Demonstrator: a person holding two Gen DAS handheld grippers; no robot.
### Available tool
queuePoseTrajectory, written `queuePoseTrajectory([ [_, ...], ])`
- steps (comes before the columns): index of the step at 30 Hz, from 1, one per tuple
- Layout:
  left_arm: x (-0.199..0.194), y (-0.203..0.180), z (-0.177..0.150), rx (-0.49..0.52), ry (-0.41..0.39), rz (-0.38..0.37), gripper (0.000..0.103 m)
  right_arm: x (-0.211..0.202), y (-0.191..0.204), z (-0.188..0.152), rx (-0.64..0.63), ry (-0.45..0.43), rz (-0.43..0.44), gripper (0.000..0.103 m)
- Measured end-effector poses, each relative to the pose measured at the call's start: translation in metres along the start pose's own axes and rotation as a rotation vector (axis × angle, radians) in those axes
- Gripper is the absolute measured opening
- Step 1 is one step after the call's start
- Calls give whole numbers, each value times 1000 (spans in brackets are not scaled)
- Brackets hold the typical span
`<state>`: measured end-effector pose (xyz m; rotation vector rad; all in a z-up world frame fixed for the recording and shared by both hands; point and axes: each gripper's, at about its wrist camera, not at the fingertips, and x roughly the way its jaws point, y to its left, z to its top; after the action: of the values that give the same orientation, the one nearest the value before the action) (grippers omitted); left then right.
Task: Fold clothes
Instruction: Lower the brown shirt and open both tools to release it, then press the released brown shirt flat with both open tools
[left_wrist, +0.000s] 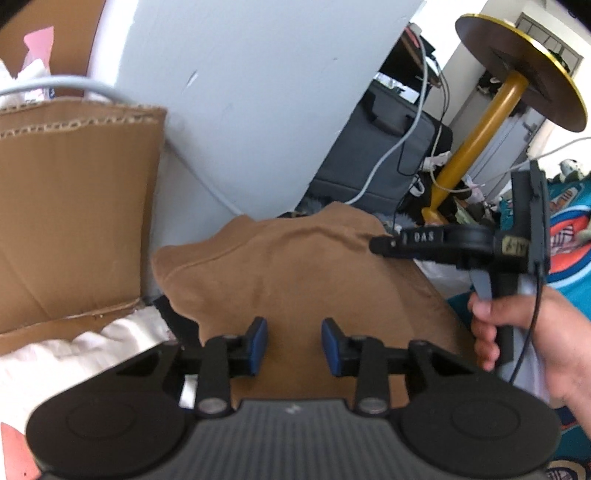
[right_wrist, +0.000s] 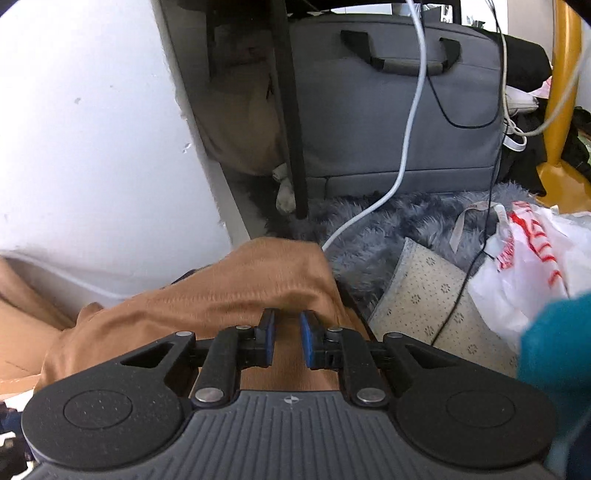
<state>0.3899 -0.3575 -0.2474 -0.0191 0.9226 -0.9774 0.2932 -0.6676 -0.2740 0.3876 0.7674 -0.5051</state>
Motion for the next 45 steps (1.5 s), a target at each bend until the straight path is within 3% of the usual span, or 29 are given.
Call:
queuePoseTrajectory([
  [7, 5, 4, 9, 4, -8, 45, 29, 22, 4, 15, -29, -12, -8, 20],
  [12, -14, 7, 10, -23, -53, 48, 29, -1, 17, 13, -55, -83, -6, 22],
  [20, -25, -20, -11, 33, -57, -3, 29, -54, 38, -35, -140, -127, 77, 22],
  [25, -31, -32, -24, 23, -54, -35, 29, -80, 32, -76, -196, -152, 65, 22],
  [28, -27, -36, -30, 14, -38, -56, 29, -82, 26, -91, -239, -150, 50, 22],
  [34, -17, -34, -36, 25, -31, -21, 28, -82, 11, -104, -278, -143, -4, 22],
  [45, -16, -29, -39, 14, -8, 23, 12, -87, -16, -127, -311, -133, -136, 21],
])
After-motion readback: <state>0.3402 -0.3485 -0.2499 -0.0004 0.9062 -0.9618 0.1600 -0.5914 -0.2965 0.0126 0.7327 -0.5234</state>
